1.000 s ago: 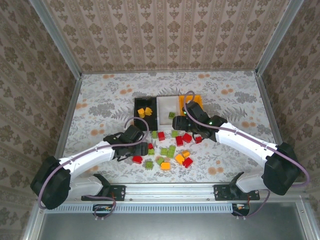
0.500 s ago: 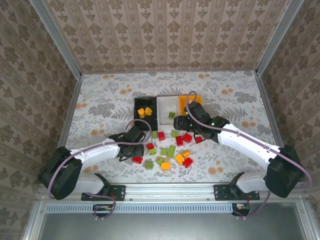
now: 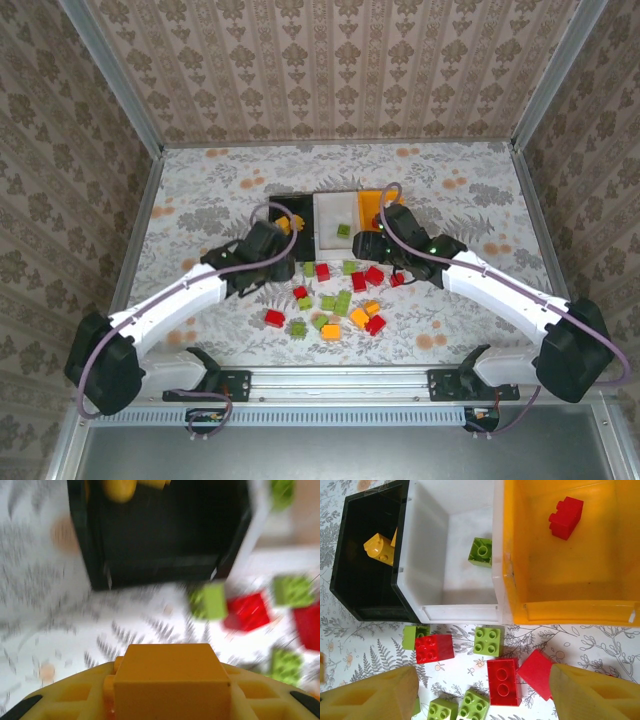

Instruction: Sort the legos into containers by color

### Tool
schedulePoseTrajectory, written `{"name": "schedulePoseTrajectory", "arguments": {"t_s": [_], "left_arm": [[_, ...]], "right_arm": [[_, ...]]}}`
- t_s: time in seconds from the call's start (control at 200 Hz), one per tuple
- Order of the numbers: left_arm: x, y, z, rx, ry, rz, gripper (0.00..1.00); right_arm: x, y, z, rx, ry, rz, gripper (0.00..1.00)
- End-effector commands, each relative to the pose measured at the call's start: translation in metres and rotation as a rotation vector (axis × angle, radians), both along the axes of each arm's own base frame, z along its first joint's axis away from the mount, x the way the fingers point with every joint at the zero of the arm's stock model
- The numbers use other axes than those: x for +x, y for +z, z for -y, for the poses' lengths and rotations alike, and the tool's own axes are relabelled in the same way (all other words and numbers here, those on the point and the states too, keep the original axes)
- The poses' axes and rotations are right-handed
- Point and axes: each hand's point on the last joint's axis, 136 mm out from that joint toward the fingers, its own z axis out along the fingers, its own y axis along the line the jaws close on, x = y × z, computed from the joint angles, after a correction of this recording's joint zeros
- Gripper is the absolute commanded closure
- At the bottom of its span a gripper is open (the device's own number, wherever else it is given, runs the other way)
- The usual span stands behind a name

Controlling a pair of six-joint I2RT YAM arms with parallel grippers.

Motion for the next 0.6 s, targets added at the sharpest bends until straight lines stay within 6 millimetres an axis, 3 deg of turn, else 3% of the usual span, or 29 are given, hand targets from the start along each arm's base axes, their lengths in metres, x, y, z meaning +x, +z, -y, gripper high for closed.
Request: {"name": "schedulePoseTrajectory", "arguments": {"t_s": [0.0, 0.22, 0.41, 0.595], "left_arm": [[0.031, 0.008, 0.005, 0.028, -0.021, 0.025, 0.62], [0.096, -0.003, 0.024, 0.052, -0.004, 0.02, 0.62], [0.126, -0.026, 0.028, 0.115, 0.006, -0.021, 0.6], [0.129, -0.024, 0.032, 0.096, 0.008, -0.022, 0.35]], "right_arm": [[-0.002, 0.002, 0.013, 0.0, -0.042, 0.009, 0.28], [-0.011, -0.006, 0.027, -0.024, -0.06, -0.012, 0.28], [-0.021, -0.011, 0.034, -0.034, -0.056, -0.026, 0.28], [-0.026, -0.014, 0.035, -0.03, -0.042, -0.044, 0.27]]}}
